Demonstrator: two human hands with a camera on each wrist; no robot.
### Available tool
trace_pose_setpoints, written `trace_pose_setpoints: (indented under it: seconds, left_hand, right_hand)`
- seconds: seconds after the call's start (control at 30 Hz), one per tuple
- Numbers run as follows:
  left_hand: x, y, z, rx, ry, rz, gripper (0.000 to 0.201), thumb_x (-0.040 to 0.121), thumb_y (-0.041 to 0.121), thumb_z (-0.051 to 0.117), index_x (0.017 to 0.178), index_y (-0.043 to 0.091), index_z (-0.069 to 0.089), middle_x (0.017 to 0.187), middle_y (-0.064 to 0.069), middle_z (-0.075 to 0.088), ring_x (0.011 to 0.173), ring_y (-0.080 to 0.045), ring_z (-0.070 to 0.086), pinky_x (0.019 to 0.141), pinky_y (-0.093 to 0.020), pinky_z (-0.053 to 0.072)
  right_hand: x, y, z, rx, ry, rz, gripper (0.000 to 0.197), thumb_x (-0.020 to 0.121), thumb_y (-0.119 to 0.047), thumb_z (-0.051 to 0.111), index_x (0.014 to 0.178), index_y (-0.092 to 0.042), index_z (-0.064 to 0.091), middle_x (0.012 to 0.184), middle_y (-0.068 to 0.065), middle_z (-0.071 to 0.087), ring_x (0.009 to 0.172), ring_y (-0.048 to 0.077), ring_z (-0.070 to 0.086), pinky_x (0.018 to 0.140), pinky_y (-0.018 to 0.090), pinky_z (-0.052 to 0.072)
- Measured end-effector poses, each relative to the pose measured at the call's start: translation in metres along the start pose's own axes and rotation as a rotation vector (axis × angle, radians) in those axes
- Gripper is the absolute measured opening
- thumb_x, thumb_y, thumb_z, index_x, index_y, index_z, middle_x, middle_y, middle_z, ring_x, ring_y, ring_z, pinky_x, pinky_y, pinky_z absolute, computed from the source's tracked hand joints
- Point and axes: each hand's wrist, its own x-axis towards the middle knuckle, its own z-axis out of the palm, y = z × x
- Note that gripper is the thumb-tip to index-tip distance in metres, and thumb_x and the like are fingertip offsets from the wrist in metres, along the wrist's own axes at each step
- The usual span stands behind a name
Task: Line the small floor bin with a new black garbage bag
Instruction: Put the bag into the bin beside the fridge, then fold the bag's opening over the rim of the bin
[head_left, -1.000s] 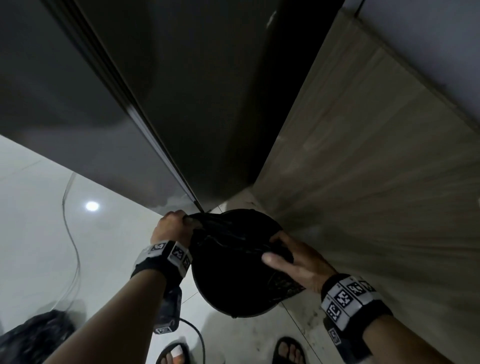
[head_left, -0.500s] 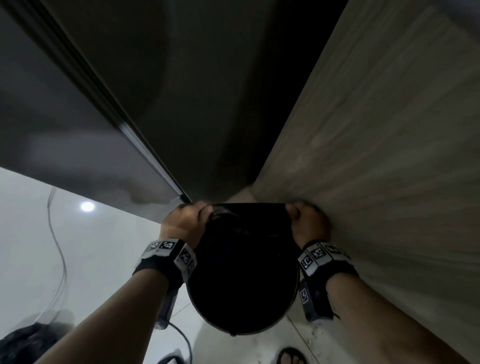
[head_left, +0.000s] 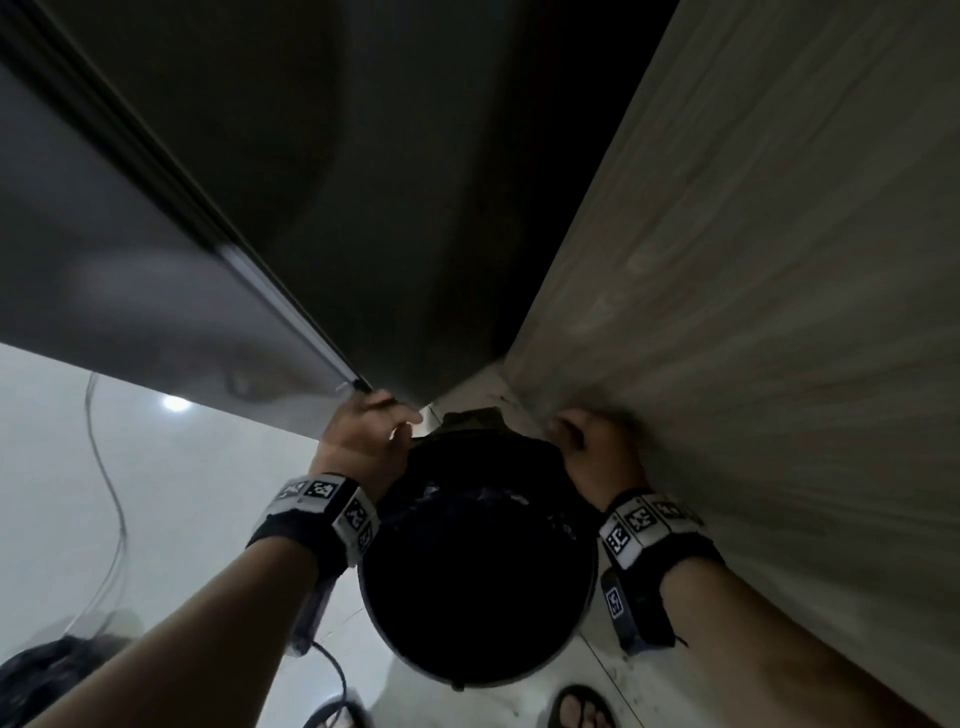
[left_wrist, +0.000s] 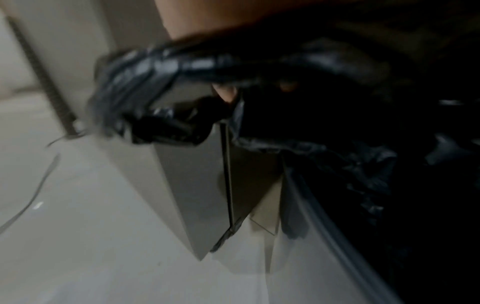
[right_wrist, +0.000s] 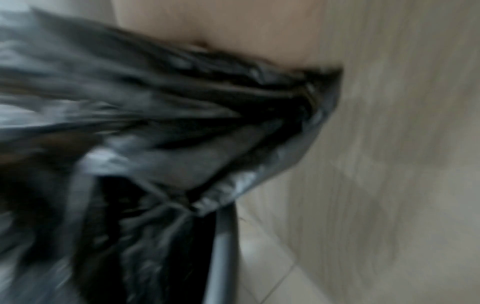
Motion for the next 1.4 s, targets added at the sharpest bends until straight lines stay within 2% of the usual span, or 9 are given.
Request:
trace_pose_setpoints:
  seconds: [0.23,0.47,0.57,0.73,0.87,1.03,1.17,1.27,1.4]
  left_hand:
    - [-0.047,0.019,-0.023,0.108,-0.353,-0.233,0.030,0.092,0.029,0.050,0.119,0.024,0.061,0.116,-0.008,0.065,0.107,-0.032,0.062,0.086,-0.037,0.049]
    - [-0.139,0.021,-0.018,-0.155,-0.381,-0.570,0.046,0.075,0.030,0.054,0.119,0.027,0.065,0.095,-0.002,0.071,0.094,-0.028,0.064,0.083,-0.037,0.050]
    - [-0.131,0.021,-0.015,-0.254,-0.262,-0.660,0.057,0.063,0.030,0.053,0.117,0.021,0.069,0.098,-0.011,0.076,0.097,-0.032,0.067,0.085,-0.037,0.052]
    - [-0.094,0.011,-0.020,-0.386,-0.037,-0.706,0.043,0.083,0.012,0.066,0.125,0.018,0.063,0.112,-0.010,0.072,0.106,-0.026,0.064,0.088,-0.027,0.042]
    - [-0.103,0.012,-0.020,-0.425,0.012,-0.650,0.040,0.090,0.016,0.060,0.129,0.026,0.059,0.102,0.001,0.070,0.096,-0.017,0.061,0.083,-0.022,0.036]
    - [-0.149,-0.003,-0.007,-0.395,-0.144,-0.670,0.050,0.095,0.042,0.049,0.143,0.033,0.038,0.131,-0.011,0.062,0.123,-0.030,0.055,0.094,-0.034,0.042]
    - [-0.149,0.004,-0.015,-0.114,0.103,-0.310,0.065,0.086,0.056,0.047,0.139,0.017,0.044,0.136,-0.012,0.050,0.124,-0.029,0.046,0.103,-0.046,0.040]
    - [-0.142,0.020,-0.018,0.179,-0.014,0.039,0.061,0.077,0.054,0.055,0.127,0.018,0.054,0.118,-0.008,0.057,0.103,-0.030,0.052,0.087,-0.041,0.042]
    - [-0.150,0.013,-0.012,0.419,-0.182,0.303,0.023,0.064,0.030,0.066,0.085,0.022,0.070,0.081,0.001,0.063,0.071,-0.025,0.059,0.069,-0.032,0.042]
  right_hand:
    - [-0.049,0.029,-0.010,0.043,-0.227,0.169,0.023,0.086,-0.029,0.064,0.106,-0.018,0.068,0.095,0.005,0.071,0.092,0.021,0.066,0.075,0.026,0.046]
    - [-0.124,0.060,0.015,0.208,-0.259,0.301,0.026,0.093,-0.032,0.054,0.090,-0.010,0.067,0.087,0.008,0.072,0.084,0.021,0.068,0.076,0.039,0.056]
    - [-0.115,0.044,0.023,0.142,-0.199,0.266,0.027,0.096,-0.027,0.051,0.094,-0.005,0.065,0.087,0.013,0.067,0.085,0.027,0.063,0.070,0.031,0.046]
    - [-0.072,0.028,0.013,0.346,-0.085,0.343,0.027,0.091,-0.031,0.060,0.097,-0.006,0.067,0.090,0.016,0.070,0.084,0.031,0.067,0.076,0.041,0.056]
    - [-0.069,0.023,0.009,0.564,0.025,0.407,0.008,0.091,-0.006,0.060,0.096,-0.010,0.064,0.082,0.007,0.066,0.072,0.016,0.063,0.057,0.016,0.054]
    - [-0.099,0.043,0.040,0.343,0.040,0.501,0.026,0.081,0.005,0.056,0.102,-0.008,0.065,0.103,0.018,0.066,0.100,0.036,0.063,0.087,0.044,0.051]
    - [-0.118,0.021,0.030,0.142,0.379,0.098,0.063,0.060,0.002,0.064,0.121,-0.009,0.053,0.127,0.015,0.046,0.121,0.035,0.043,0.102,0.050,0.038]
    - [-0.125,0.007,0.023,-0.291,0.099,-0.175,0.081,0.057,-0.017,0.068,0.135,-0.022,0.043,0.139,0.010,0.035,0.129,0.032,0.029,0.107,0.044,0.019]
    - [-0.115,0.019,0.019,-0.591,-0.060,-0.357,0.025,0.067,-0.017,0.063,0.090,-0.021,0.072,0.096,0.004,0.062,0.094,0.033,0.059,0.085,0.037,0.029]
